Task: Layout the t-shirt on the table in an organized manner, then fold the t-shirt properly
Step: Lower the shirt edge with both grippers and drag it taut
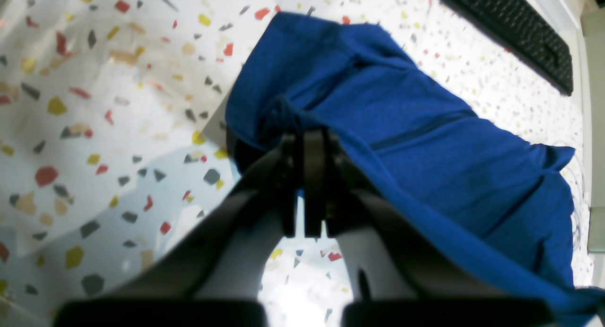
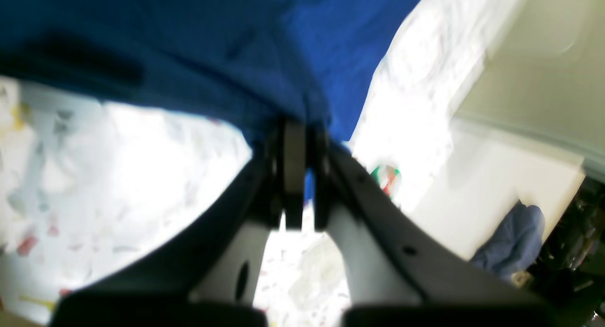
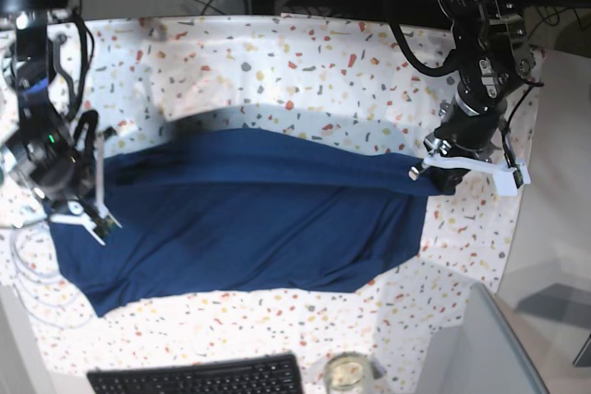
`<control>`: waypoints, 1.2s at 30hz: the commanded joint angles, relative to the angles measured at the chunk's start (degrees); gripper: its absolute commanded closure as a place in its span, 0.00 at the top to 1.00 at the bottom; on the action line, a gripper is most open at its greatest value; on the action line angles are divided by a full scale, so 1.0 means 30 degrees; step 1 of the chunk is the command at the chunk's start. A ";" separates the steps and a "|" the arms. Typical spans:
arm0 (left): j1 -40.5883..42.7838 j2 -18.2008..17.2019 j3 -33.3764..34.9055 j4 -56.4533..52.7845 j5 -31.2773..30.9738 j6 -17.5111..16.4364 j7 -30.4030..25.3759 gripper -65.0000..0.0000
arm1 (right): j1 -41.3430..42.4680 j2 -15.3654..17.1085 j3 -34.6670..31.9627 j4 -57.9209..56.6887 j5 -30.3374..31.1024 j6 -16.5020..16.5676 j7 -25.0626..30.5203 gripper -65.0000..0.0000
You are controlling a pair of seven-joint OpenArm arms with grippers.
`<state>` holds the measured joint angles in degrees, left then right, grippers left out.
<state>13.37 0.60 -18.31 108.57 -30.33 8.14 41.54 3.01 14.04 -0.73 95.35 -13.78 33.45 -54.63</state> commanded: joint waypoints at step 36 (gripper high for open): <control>-0.1627 0.0049 -0.0037 -0.3620 0.2680 -0.0091 -0.0469 0.00 | -0.3566 -0.1091 -0.0122 -0.3901 -0.0256 -0.1876 1.0577 0.55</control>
<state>8.95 0.97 -18.52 96.18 -22.31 8.19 41.39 -8.51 10.33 -1.50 82.78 -14.85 28.29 -24.34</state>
